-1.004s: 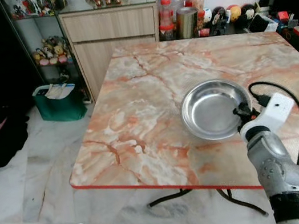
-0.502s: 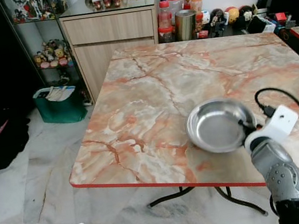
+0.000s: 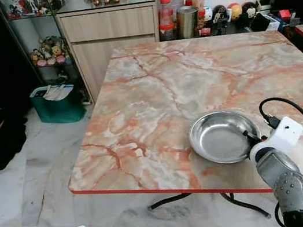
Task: Setting the table
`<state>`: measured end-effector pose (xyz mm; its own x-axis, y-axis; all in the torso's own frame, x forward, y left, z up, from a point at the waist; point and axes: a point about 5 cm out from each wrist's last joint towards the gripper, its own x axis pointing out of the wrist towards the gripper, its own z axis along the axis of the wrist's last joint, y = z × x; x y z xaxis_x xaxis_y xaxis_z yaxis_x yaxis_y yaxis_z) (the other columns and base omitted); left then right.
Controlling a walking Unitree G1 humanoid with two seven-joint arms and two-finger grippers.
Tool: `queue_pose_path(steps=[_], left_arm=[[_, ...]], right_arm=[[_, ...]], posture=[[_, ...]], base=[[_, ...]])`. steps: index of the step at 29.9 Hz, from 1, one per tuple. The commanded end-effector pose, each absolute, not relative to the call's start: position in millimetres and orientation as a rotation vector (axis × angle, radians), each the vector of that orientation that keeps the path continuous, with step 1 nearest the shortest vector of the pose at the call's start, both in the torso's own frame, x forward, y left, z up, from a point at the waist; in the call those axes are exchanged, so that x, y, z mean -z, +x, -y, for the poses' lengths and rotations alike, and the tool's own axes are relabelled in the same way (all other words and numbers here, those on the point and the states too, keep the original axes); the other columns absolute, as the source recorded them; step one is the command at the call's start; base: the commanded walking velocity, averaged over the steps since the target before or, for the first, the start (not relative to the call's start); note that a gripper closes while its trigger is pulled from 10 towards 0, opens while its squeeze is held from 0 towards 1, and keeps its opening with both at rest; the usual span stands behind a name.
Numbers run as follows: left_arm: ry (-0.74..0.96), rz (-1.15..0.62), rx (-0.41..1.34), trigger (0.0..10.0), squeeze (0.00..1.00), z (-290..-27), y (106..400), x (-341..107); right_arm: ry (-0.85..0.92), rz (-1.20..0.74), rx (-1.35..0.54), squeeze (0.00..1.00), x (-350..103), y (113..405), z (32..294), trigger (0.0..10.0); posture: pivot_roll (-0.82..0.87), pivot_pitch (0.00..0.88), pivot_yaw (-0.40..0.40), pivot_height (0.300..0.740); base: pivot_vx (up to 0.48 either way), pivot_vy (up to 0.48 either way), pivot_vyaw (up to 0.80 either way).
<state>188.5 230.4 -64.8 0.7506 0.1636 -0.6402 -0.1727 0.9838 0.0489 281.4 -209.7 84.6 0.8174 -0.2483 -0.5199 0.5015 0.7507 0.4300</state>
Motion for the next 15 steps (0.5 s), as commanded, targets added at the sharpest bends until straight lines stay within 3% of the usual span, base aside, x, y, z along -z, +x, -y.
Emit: queue_pose_path(steps=[1, 9, 10, 13, 14, 15], left_arm=[[0.006, -0.701, -0.166, 10.0, 0.0, -231, 189, 64], [0.01, -0.697, -0.161, 10.0, 0.0, -232, 190, 63], [0.01, -0.695, -0.16, 10.0, 0.0, -232, 190, 63], [0.01, -0.693, -0.159, 10.0, 0.0, -232, 191, 63], [0.01, -0.692, -0.158, 10.0, 0.0, -232, 191, 63], [0.009, -0.691, -0.157, 10.0, 0.0, -232, 191, 63]], right_arm=[[0.586, -0.489, 0.463, 0.0, -81, 273, 213, 10.0], [0.581, -0.485, 0.503, 0.0, -85, 264, 217, 10.0], [0.581, -0.484, 0.515, 1.0, -86, 263, 218, 10.0], [0.586, -0.479, 0.541, 0.98, -86, 261, 221, 10.0], [0.587, -0.479, 0.547, 0.75, -86, 261, 222, 10.0], [0.586, -0.479, 0.551, 0.0, -86, 261, 223, 10.0]], posture=[[0.1, 0.0, -0.017, 0.74], [0.09, 0.0, -0.015, 0.74], [0.09, 0.0, -0.015, 0.74], [0.09, 0.0, -0.014, 0.74], [0.09, 0.0, -0.015, 0.74], [0.09, 0.0, -0.015, 0.74]], base=[[0.0, 0.0, 0.0], [0.0, 0.0, 0.0], [0.0, 0.0, 0.0], [0.0, 0.0, 0.0], [0.0, 0.0, 0.0], [0.0, 0.0, 0.0]])
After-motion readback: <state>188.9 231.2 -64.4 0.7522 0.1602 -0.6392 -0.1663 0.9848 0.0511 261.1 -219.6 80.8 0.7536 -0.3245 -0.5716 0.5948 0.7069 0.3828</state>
